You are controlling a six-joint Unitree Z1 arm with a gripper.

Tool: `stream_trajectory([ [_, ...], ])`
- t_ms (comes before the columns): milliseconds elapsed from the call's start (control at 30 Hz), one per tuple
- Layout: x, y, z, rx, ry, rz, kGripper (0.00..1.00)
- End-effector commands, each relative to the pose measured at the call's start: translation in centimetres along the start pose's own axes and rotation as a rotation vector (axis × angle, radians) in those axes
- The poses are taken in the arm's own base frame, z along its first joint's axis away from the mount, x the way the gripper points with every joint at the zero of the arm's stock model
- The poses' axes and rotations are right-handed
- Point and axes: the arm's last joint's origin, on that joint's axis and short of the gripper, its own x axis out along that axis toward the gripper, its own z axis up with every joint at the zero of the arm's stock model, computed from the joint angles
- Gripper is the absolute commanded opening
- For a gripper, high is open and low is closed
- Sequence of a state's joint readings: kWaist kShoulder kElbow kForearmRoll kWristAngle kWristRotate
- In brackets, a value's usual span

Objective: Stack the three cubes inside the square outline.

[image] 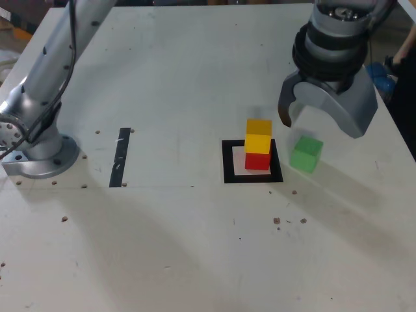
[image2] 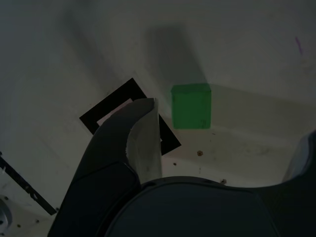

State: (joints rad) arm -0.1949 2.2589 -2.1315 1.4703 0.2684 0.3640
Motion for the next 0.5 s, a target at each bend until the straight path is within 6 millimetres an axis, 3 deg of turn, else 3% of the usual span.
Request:
stream_trajectory([
  [0,1.1,0.1,0.4,0.012,0.020,-0.007,0.99],
  [467,5.1,0.4,1.0,0.026,0.089,-0.120,0.99],
])
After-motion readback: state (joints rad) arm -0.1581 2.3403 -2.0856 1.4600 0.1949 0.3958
